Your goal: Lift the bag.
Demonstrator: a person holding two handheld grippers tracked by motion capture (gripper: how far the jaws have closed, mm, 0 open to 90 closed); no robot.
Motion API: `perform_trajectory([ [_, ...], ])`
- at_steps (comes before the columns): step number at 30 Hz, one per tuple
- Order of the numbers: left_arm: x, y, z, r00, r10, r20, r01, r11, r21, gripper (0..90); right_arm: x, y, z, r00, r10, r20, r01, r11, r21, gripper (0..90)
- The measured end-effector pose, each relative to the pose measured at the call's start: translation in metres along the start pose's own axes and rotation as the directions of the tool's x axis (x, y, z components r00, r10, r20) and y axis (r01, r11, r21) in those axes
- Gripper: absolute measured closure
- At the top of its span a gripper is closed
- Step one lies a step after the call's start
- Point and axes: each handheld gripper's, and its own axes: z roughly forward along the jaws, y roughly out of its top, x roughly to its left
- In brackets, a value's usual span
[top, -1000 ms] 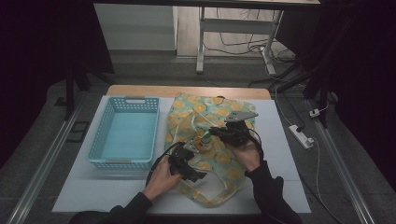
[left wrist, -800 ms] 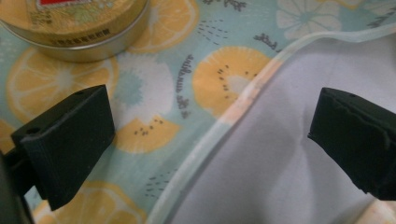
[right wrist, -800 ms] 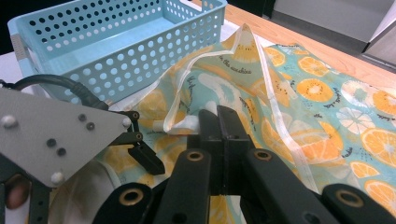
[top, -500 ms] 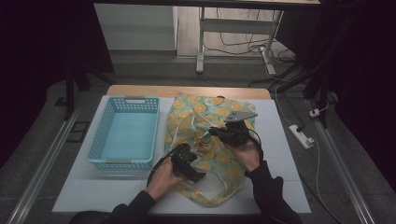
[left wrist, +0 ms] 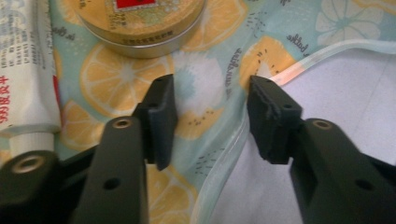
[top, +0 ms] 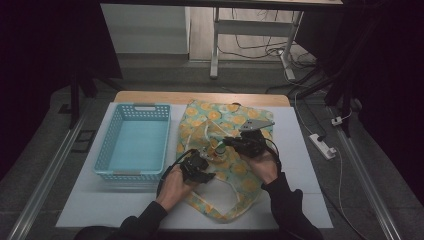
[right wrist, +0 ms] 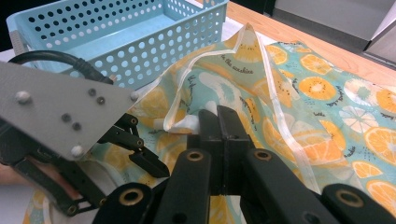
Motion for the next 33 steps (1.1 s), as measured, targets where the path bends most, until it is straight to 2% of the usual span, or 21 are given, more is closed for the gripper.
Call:
perform_trajectory([
  [4,-0.001,0.004,-0.001,0.9998,0.013,0.013,-0.014,0.9995,0.027,73.9,0.0,0.0,0.0,1.0,0.001,0.0,-0.001,1.0,0.0,90.0],
  [9,0.0,0.004,0.0,0.9986,-0.006,0.053,0.005,0.9996,0.026,88.8,-0.001,-0.001,0.0,1.0,0.003,0.0,-0.003,1.0,0.001,90.0],
  [13,-0.002,0.006,0.0,0.9984,-0.039,0.04,0.038,0.999,0.026,89.6,-0.001,-0.001,0.0,1.0,0.003,-0.001,-0.003,1.0,0.003,90.0],
  [16,-0.005,0.007,-0.001,0.9997,-0.018,0.016,0.017,0.9991,0.039,89.7,-0.002,-0.001,-0.001,1.0,0.005,0.001,-0.005,1.0,0.003,90.0],
  [18,-0.006,0.008,-0.002,0.9998,-0.011,0.015,0.01,0.9989,0.045,89.7,-0.002,0.0,-0.001,1.0,0.008,0.001,-0.008,1.0,0.003,90.0],
  [23,-0.006,0.01,-0.007,0.9998,-0.02,0.01,0.019,0.9993,0.033,89.7,-0.003,0.001,-0.003,1.0,0.007,0.003,-0.007,1.0,0.007,90.0],
  [29,-0.006,0.014,-0.016,0.9971,-0.055,0.053,0.054,0.9984,0.014,89.8,-0.001,0.006,-0.004,0.9998,0.008,-0.016,-0.008,1.0,0.02,90.0],
  [33,-0.004,0.017,-0.021,0.9943,-0.063,0.086,0.063,0.998,0.002,89.8,-0.003,0.009,-0.005,0.9995,0.018,-0.028,-0.017,0.999,0.034,90.0],
])
